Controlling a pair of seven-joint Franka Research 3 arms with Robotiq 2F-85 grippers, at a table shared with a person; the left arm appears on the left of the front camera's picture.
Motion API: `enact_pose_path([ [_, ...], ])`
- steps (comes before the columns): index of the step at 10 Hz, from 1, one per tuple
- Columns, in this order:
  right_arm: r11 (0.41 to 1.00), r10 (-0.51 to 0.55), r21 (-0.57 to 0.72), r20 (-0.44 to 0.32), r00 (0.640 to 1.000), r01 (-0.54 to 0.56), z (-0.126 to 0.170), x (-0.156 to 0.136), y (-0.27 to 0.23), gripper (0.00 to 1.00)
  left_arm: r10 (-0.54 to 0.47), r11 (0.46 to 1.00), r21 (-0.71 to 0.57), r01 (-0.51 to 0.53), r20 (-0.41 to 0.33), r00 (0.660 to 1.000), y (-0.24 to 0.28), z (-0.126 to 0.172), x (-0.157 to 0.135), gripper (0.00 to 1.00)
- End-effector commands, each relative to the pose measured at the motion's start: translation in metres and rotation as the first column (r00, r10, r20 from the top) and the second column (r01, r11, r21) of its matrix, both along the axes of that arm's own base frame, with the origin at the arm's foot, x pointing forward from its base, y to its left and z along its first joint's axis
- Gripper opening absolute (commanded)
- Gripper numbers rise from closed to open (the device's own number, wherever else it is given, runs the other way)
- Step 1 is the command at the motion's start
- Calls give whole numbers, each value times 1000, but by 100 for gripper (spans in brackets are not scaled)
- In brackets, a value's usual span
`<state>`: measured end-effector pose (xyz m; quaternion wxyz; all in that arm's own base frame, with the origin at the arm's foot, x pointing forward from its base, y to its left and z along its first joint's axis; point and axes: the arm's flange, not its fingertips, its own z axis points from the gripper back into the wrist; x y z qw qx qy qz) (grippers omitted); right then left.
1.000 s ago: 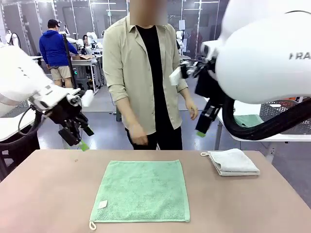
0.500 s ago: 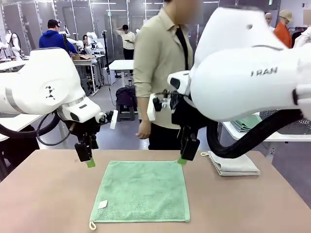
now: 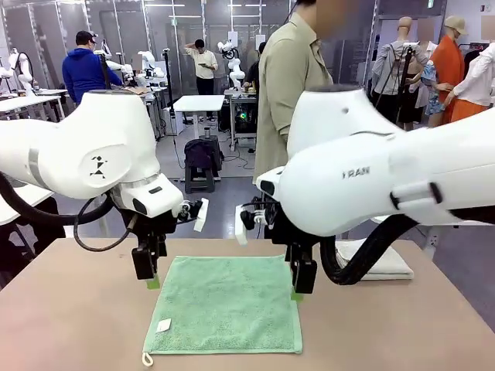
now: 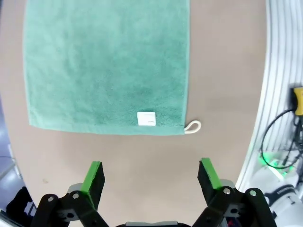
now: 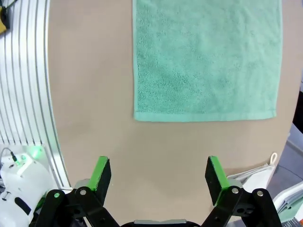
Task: Fold the towels and place them in the basket.
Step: When a person lays out a Towel with hook on the table, fold it in half twice.
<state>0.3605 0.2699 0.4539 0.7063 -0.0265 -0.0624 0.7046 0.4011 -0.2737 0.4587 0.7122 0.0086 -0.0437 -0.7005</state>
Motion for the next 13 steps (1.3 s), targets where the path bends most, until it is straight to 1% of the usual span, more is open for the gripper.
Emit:
enact_pose_path([
  [1, 999, 49, -18, 21, 999, -48, -11, 16, 4, 100, -22, 999, 47, 22, -3, 1000, -5, -5, 1, 100],
  [4, 997, 72, 11, 8, 997, -72, -15, 22, 1, 100, -40, 997, 59, 40, 1, 999, -7, -10, 1, 100],
  [5, 998, 64, 5, 2, 998, -64, -14, 25, 0, 100, -49, 997, 67, 49, 7, 999, -8, -13, 1, 100],
  [7, 998, 57, -1, 8, 998, -57, -12, 27, 0, 100, -54, 997, 60, 54, -10, 998, -10, -17, 0, 100],
  [8, 999, 28, -24, 11, 1000, -28, -10, 28, 1, 100, -49, 997, 58, 49, -11, 999, -11, -19, 2, 100],
  [9, 999, 38, -5, 12, 999, -38, -12, 23, 0, 100, -39, 998, 43, 40, -15, 999, -7, -16, 0, 100],
  [13, 999, 38, -5, 12, 999, -38, -12, 23, 0, 100, -39, 998, 43, 40, -15, 999, -7, -16, 0, 100],
])
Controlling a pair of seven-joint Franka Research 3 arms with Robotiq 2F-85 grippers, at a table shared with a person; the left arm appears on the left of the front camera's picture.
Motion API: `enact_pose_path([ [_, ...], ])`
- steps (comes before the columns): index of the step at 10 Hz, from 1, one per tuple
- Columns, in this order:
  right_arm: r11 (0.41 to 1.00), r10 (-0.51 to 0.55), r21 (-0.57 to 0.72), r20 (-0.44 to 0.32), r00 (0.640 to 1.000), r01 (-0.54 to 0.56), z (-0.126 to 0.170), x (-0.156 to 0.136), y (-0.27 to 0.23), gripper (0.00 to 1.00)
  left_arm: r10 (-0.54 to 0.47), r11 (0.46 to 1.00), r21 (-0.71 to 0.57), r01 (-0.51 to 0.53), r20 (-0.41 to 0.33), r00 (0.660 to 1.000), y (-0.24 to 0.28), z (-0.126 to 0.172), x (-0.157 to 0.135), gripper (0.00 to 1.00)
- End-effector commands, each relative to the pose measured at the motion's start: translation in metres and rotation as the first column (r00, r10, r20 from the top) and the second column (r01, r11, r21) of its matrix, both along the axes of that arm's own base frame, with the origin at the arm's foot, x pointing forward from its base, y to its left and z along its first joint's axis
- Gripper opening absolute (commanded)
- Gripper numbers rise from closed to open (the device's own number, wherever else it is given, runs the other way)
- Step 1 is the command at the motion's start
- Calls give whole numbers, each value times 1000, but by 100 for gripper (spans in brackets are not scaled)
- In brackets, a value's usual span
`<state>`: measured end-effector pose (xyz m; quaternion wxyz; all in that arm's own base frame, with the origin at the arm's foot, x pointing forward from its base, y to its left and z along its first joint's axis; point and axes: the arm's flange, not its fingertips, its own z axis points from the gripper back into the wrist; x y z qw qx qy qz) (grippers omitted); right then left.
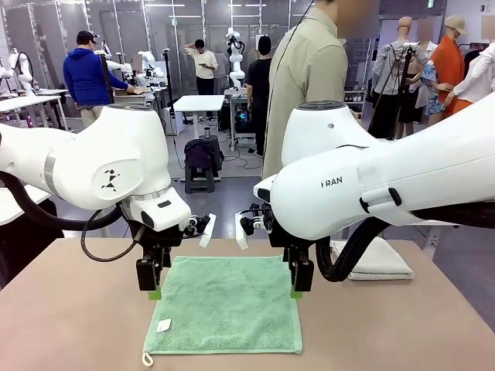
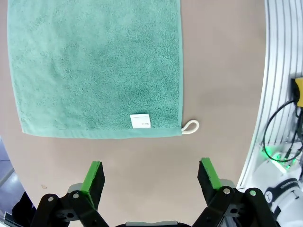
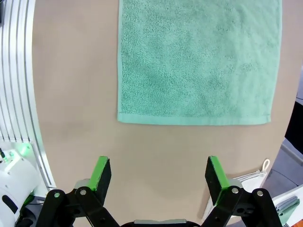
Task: Fold the towels and place them in the basket.
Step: When a person lays out a Towel with hook on the table, fold it in half twice.
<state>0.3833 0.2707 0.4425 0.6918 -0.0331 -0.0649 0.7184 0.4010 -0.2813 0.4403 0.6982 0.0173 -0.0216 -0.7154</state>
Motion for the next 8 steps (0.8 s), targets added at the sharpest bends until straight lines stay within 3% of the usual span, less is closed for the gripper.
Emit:
enact_pose_path([
  [1, 1000, -1, 4, -2, 1000, 1, 0, 0, -1, 100, 0, 1000, -1, 0, 4, 1000, 0, 2, 0, 100],
  [3, 1000, 5, -11, 2, 1000, -5, -5, -6, 4, 100, 20, 1000, 18, -20, 13, 1000, 2, -2, -14, 100],
  [8, 993, -112, -41, -15, 994, 111, -48, -33, 10, 100, 5, 1000, -4, -5, 35, 999, 21, -37, -57, 100],
])
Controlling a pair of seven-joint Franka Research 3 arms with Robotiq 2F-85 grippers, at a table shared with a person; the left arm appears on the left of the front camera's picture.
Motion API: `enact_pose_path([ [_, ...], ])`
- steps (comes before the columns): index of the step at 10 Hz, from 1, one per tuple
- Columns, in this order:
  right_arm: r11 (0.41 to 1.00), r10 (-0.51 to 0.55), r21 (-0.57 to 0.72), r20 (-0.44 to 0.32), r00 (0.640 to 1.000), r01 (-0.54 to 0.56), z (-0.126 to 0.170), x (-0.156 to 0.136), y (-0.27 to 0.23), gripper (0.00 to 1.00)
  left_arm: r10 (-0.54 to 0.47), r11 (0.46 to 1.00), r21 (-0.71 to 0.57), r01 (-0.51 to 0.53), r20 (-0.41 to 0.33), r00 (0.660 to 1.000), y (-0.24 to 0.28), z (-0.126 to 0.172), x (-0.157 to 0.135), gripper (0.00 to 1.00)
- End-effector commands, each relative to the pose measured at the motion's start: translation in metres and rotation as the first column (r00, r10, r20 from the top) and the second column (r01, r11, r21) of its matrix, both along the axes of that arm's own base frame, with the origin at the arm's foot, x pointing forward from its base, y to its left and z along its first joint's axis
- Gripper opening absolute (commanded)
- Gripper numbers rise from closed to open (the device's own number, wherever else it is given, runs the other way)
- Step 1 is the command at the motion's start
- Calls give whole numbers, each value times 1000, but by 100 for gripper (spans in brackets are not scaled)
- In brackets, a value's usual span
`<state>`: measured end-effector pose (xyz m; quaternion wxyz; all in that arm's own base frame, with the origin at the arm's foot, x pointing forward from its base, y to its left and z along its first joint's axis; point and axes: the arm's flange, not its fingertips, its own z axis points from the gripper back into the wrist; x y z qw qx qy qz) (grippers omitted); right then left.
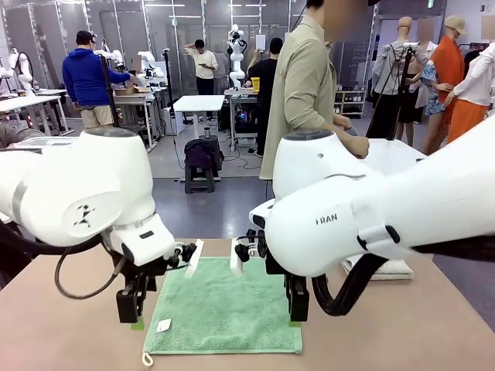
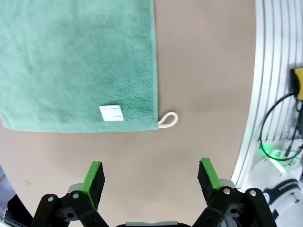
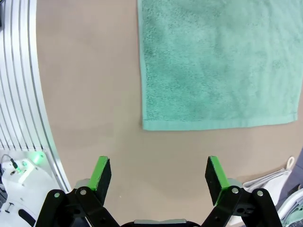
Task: Fold the towels and place them in the basket.
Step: When a person lays out a Towel with hook on the table, fold it in half twice.
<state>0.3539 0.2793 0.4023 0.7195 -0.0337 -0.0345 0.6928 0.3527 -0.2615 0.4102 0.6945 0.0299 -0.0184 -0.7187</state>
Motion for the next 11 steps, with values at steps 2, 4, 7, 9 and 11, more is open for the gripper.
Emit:
enact_pose_path([
  [2, 999, -49, 7, 28, 998, 49, -24, -6, -1, 100, 8, 998, -56, -6, 33, 999, 3, -31, -13, 100],
  [4, 998, -67, 12, 36, 997, 67, -38, -1, -2, 100, 2, 998, -68, 0, 34, 999, 1, -54, -12, 100],
  [7, 997, -73, 10, 36, 997, 73, -57, 8, -8, 100, 13, 997, -74, -11, 21, 1000, 1, -75, -6, 100],
  [9, 997, -83, -2, 15, 996, 83, -68, 13, -8, 100, 29, 997, -78, -28, 8, 1000, 1, -83, -3, 100],
  [11, 998, -69, 2, -1, 998, 69, -75, 12, -6, 100, 37, 996, -85, -36, 5, 999, 3, -89, -1, 100],
])
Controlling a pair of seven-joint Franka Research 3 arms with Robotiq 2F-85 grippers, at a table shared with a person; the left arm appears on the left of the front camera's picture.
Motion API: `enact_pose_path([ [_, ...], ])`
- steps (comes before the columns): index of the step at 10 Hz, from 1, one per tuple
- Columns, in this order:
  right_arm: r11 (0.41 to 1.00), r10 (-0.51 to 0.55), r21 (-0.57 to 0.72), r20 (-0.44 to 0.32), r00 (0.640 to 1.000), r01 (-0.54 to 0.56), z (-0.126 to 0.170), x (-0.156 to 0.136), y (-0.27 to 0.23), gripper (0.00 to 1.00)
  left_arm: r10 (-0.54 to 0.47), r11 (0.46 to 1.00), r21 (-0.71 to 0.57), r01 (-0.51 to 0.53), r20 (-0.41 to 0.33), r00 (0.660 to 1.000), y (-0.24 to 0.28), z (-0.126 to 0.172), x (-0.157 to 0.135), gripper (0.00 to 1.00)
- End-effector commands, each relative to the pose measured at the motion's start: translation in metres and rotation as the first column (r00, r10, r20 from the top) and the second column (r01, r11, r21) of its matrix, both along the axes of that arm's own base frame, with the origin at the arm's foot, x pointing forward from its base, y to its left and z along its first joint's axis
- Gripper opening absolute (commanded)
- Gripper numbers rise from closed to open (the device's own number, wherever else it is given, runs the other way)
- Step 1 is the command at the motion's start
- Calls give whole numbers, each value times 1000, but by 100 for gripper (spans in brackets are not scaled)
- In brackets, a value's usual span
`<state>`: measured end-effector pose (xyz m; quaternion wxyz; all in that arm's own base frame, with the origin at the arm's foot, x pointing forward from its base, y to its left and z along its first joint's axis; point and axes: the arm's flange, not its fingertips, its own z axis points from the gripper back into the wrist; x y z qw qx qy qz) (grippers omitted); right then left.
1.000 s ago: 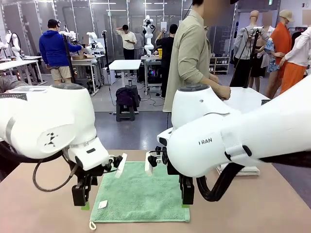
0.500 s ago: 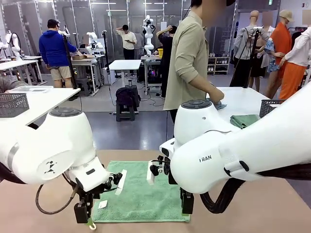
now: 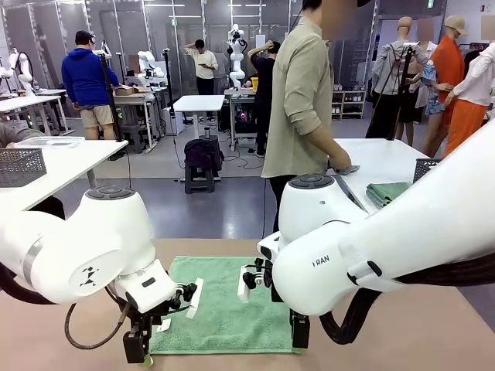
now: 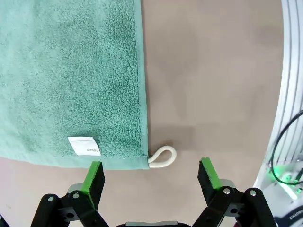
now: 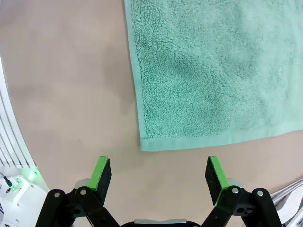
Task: Fold the towels and place them in the basket.
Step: When a person lays out a Towel with hook on the table, fold it in half twice.
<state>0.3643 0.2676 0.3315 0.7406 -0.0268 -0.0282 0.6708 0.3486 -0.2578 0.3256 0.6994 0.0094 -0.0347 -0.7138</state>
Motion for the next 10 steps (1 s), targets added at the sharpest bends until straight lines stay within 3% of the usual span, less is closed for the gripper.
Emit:
enact_pose_path([
  [1, 1000, 1, 4, 10, 1000, -1, -11, 0, 7, 100, 27, 999, -42, -27, 10, 1000, 1, -8, 4, 100],
  [4, 1000, 12, 19, 27, 1000, -13, -22, -10, 6, 100, 27, 998, -49, -26, 10, 1000, 2, -11, 8, 100],
  [10, 999, 44, 23, 42, 998, -45, -43, -4, -1, 100, -1, 999, -45, 3, 37, 999, 8, -21, 19, 100],
])
